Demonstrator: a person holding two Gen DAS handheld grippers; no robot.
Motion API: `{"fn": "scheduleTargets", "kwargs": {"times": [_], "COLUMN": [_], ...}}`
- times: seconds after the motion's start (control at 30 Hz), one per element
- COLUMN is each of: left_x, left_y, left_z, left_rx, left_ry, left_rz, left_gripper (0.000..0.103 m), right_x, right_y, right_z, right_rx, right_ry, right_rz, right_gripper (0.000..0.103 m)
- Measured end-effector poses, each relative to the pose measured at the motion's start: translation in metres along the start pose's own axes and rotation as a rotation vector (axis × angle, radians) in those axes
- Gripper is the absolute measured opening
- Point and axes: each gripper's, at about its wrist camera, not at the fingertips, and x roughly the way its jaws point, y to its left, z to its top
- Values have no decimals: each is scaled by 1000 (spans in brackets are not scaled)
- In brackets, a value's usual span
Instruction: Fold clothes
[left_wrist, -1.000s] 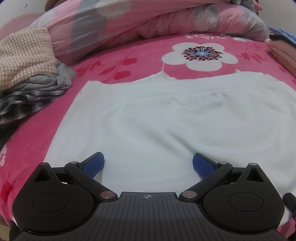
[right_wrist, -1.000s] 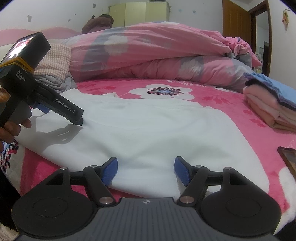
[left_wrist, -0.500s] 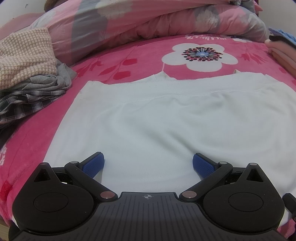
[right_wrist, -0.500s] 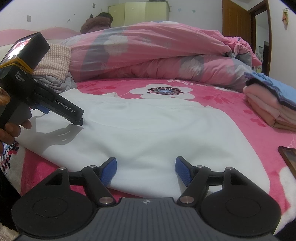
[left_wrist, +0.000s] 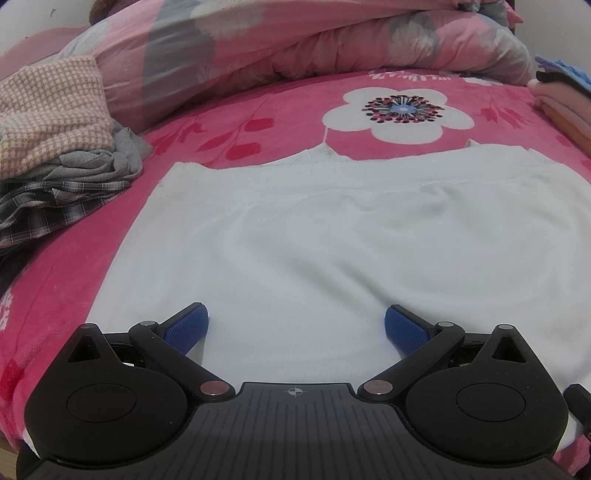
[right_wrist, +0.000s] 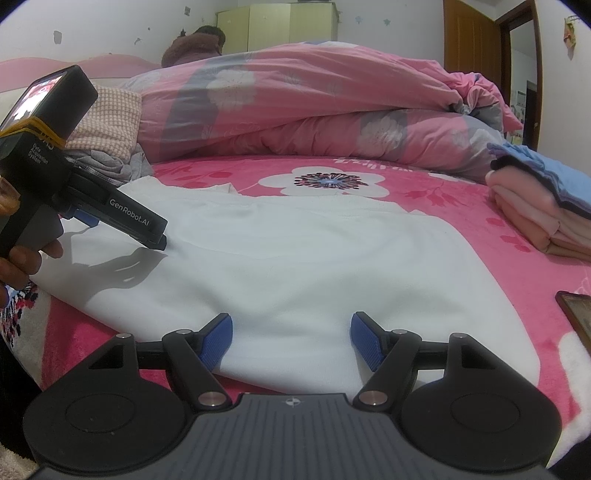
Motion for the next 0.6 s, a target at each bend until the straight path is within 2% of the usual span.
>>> {"fn": "scheduleTargets", "kwargs": {"times": [0.3, 0.43, 0.53, 0.6], "left_x": [-3, -18, -33, -42], "left_y": [12, 41, 77, 103], "left_z": [6, 15, 24, 31], "left_rx": [0, -19, -1, 31], "left_ry": [8, -29, -48, -64], "left_rz": [-16, 55, 106, 181], "left_gripper": [103, 103, 103, 103], "right_x": [0, 0, 0, 0], "right_y": [-1, -2, -3, -3], "right_z": [0, -1, -1, -1], "right_rx": [4, 5, 6, 7], "right_ry": [-1, -3, -3, -5], "right_rz": [3, 8, 14, 20], "right_gripper": [74, 74, 75, 75]}}
